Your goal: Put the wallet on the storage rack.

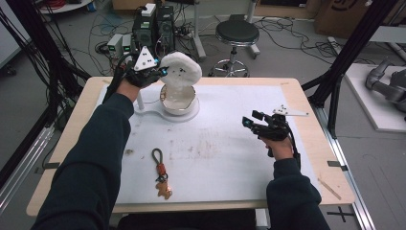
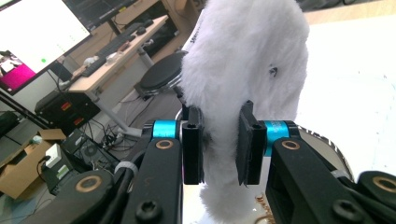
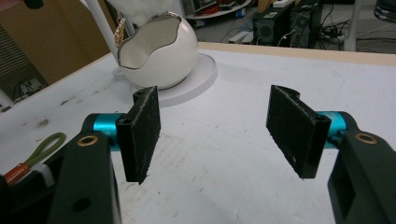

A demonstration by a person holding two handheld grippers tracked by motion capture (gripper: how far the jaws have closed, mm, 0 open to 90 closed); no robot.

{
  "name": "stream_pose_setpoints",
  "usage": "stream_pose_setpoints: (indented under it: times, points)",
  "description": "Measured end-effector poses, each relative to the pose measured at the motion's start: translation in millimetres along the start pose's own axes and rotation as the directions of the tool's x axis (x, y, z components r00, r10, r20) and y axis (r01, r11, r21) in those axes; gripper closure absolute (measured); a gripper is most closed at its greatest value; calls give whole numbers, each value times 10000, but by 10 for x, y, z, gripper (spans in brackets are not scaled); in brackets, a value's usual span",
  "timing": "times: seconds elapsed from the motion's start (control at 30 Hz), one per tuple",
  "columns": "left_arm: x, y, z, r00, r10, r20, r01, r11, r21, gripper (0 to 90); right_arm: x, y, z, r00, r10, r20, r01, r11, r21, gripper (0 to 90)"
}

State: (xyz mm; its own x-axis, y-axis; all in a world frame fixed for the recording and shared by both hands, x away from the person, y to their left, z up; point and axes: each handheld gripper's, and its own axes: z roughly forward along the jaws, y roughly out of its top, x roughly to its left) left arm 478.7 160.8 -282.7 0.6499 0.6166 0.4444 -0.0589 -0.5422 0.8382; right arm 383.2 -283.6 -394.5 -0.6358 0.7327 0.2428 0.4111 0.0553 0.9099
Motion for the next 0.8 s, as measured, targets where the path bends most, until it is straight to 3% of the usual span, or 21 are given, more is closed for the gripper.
stream_pose_setpoints:
  times: [0.13,0.2,0.4,0.53,0.6,0.8]
  points:
    - [-24,-71,18,10000,-3,-12,4,9999,172,750,12,-2,11,10000,-18,-34,18,10000,67,357]
    - [-35,-108,30,9997,-239,-47,239,9997,72,750,9,-1,11,10000,-43,-32,43,10000,32,357]
    - [17,0,-8,9993,-328,-166,323,9989,-335,750,-6,-5,11,10000,70,-43,-70,10000,51,356]
    - [17,-23,-8,9995,-289,-154,285,9994,-211,749,2,-7,15,10000,69,-46,-69,9999,113,355]
    - [-7,-70,6,9987,-500,-119,496,9982,-335,749,2,-6,12,10000,59,-41,-58,10000,81,355]
    - [-78,-167,73,9997,-226,34,225,9993,304,749,-1,-6,8,10000,39,-53,-39,10000,67,355]
